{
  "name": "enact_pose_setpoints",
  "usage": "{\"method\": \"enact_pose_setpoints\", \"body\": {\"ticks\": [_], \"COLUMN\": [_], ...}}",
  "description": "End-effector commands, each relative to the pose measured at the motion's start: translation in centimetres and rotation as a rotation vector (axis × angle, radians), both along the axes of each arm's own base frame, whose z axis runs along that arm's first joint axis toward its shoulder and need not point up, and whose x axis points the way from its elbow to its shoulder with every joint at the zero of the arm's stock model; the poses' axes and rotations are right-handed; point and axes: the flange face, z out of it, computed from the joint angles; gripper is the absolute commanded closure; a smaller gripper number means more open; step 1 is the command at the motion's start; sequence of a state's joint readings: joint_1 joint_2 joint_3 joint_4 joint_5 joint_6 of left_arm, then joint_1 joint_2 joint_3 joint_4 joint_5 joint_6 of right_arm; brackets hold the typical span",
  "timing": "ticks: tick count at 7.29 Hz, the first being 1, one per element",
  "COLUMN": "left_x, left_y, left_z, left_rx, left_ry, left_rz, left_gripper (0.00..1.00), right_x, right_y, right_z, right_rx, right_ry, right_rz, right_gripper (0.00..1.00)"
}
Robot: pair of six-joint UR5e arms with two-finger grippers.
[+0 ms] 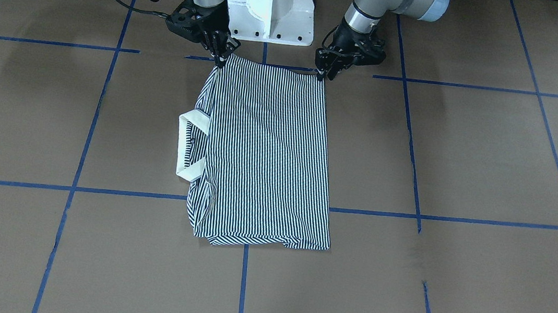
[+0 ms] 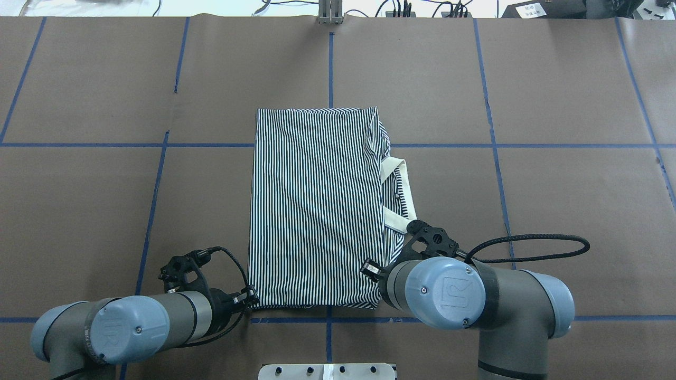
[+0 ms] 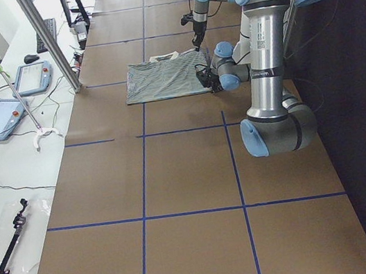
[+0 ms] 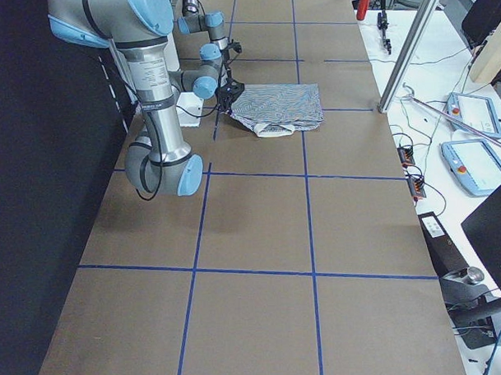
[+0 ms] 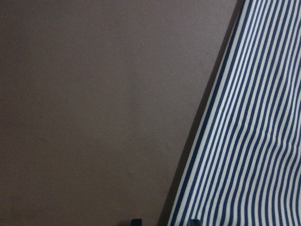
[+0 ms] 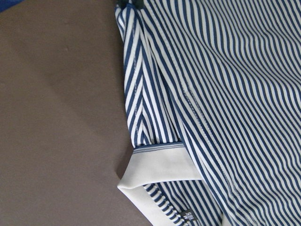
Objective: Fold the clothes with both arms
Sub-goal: 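Grasp both near corners of the shirt with left and right grippers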
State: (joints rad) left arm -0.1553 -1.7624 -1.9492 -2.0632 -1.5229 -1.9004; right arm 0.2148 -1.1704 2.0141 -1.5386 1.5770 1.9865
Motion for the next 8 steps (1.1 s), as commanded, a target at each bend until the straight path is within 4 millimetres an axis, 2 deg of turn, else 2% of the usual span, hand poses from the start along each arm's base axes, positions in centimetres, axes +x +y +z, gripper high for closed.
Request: {"method": "enact_pose_setpoints", "body": {"ticks": [1, 2, 3, 5, 6, 7, 8], "left_x": [0.2, 0.2, 0.2, 0.1, -0.2, -0.9, -3.3], "left_y": [0.2, 0.2, 0.3, 0.2, 0.2, 0.2, 0.5], "left_z": [0.0, 0.1, -0.1, -0.3, -1.1, -2.7, -5.6], "left_rx": [0.0, 0.0, -0.004, -0.006, -0.004, -0.001, 0.001], "left_ry": [0.001, -0.002, 0.003, 0.007, 0.023, 0.046, 0.058], "left_rz": [0.004, 0.004, 0.003, 0.0, 0.0, -0.002, -0.004], "left_gripper": [0.58, 0.64, 0.98, 1.0, 1.0, 1.0, 1.0], "right_x": [0.0, 0.0, 0.0, 0.0, 0.0, -0.1, 0.0], "right_y": [0.0, 0.0, 0.1, 0.2, 0.2, 0.4, 1.5], "right_z": [0.0, 0.0, 0.0, 0.3, 0.2, 0.1, -0.3], "right_rx": [0.0, 0.0, 0.0, 0.0, 0.0, -0.003, -0.006], "right_ry": [0.0, 0.0, 0.0, 0.005, 0.003, 0.001, -0.01], "right_rz": [0.0, 0.0, -0.002, -0.002, -0.002, -0.004, -0.015], "right_gripper": [1.0, 1.0, 1.0, 1.0, 1.0, 1.0, 1.0]}}
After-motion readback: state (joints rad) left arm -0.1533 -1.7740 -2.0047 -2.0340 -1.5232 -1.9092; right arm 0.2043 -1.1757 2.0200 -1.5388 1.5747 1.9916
